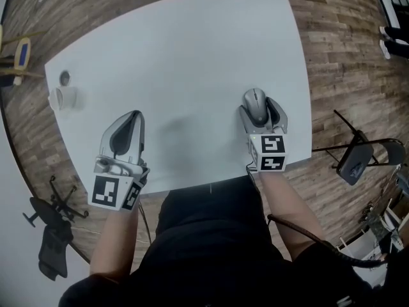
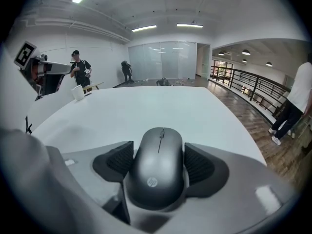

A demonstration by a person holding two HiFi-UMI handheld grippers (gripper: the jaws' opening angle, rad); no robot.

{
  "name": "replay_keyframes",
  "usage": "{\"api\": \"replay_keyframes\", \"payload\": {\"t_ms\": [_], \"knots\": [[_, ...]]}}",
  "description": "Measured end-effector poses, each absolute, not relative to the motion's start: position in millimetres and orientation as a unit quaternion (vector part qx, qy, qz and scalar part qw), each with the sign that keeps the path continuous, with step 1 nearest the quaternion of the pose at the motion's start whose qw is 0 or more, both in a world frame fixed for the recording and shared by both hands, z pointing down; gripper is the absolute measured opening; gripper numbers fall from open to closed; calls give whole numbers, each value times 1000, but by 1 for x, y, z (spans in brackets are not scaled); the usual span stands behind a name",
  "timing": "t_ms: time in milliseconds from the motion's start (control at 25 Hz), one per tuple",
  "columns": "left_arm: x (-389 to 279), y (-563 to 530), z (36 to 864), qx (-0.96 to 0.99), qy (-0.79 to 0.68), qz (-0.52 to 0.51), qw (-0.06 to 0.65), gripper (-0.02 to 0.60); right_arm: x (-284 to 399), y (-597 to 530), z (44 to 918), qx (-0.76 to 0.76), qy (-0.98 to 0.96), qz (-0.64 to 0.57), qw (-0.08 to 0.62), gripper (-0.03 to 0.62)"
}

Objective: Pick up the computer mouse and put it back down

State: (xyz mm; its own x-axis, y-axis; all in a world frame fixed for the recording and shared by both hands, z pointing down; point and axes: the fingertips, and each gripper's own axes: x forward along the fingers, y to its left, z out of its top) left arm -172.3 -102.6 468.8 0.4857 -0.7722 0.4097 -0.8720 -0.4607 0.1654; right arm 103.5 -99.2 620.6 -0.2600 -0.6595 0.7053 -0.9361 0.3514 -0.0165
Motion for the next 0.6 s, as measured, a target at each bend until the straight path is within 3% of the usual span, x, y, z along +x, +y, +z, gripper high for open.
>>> {"api": "replay_keyframes", "payload": {"t_ms": [600], "knots": [[-177,-91,459,841,-499,132,161,3,113,-104,626,531,-758,231,299,301]]}}
